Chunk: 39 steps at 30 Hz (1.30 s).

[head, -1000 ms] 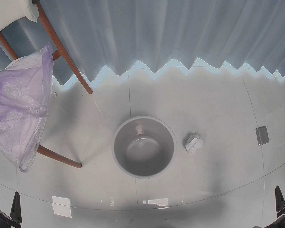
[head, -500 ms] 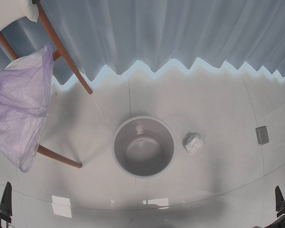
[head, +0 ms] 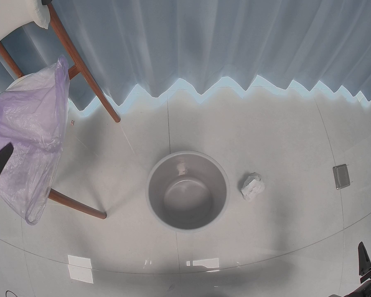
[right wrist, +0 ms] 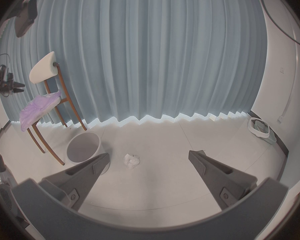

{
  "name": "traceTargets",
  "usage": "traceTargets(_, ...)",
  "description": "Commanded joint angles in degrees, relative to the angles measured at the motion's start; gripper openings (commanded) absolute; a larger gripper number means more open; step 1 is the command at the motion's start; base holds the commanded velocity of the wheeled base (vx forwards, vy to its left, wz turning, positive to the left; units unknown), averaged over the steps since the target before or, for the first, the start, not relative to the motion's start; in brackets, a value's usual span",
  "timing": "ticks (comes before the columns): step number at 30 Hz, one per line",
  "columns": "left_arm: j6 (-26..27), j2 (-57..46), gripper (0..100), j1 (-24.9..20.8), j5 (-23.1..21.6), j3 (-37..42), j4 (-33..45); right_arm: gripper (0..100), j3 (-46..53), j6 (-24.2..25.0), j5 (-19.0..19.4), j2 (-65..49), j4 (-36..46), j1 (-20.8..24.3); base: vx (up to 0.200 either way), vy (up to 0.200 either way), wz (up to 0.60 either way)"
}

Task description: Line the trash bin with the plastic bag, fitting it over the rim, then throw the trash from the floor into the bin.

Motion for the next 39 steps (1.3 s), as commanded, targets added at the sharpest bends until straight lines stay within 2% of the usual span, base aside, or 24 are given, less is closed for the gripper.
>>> traceTargets(1,0.7,11.9,100,-0.3,-1.6,-6.1,-1.2,100,1.0,0.0,0.0,-1.0,0.0,0.0,0.000,0.000,0.00)
traceTargets(9,4.4,17.5,100,-2.4,-1.5,-9.3,-1.4,100,1.0,0.0,0.0,-1.0,0.0,0.0,0.000,0.000,0.00)
traceTargets(10,6.3,18.5,100,-3.5,-1.0,-9.4,-1.4,100,1.0,0.0,0.0,-1.0,0.0,0.0,0.000,0.000,0.00)
traceTargets(15,11.9,21.0,100,-3.4,0.0,-9.9,-1.5,100,1.0,0.0,0.0,-1.0,0.0,0.0,0.000,0.000,0.00)
traceTargets(16,13.8,21.8,100,-3.5,2.3,-10.0,-1.5,100,1.0,0.0,0.0,-1.0,0.0,0.0,0.000,0.000,0.00)
traceTargets(19,14.7,23.4,100,-4.7,7.8,-11.1,-1.4,100,1.0,-0.1,0.0,-1.0,0.0,0.0,0.000,0.000,0.00)
traceTargets(20,14.7,23.4,100,-4.9,8.1,-11.2,-1.4,100,1.0,-0.1,0.0,-1.0,0.0,0.0,0.000,0.000,0.00)
traceTargets(21,14.7,24.7,100,-6.9,11.9,-11.8,-1.4,100,1.0,-0.1,0.0,-1.0,0.0,0.0,0.000,0.000,0.00)
traceTargets(24,14.7,26.5,100,-9.9,17.6,-13.6,-1.3,100,1.0,-0.1,0.0,-1.0,0.0,0.0,0.000,0.000,0.00)
traceTargets(30,15.0,31.2,100,-14.1,24.3,-15.6,-0.9,100,1.0,-0.1,0.0,-1.0,0.0,0.0,0.000,0.000,0.00)
traceTargets(32,15.8,31.9,100,-14.3,25.2,-15.9,-0.9,100,1.0,-0.1,0.0,-1.0,0.0,0.0,0.000,0.000,0.00)
traceTargets(33,17.7,33.4,100,-14.4,26.8,-16.4,-0.9,100,1.0,-0.1,0.0,-1.0,0.0,0.0,0.000,0.000,0.00)
traceTargets(39,20.1,37.5,100,-14.6,33.7,-18.9,-1.3,100,1.0,-0.1,0.0,-1.0,0.0,0.0,0.000,0.000,0.00)
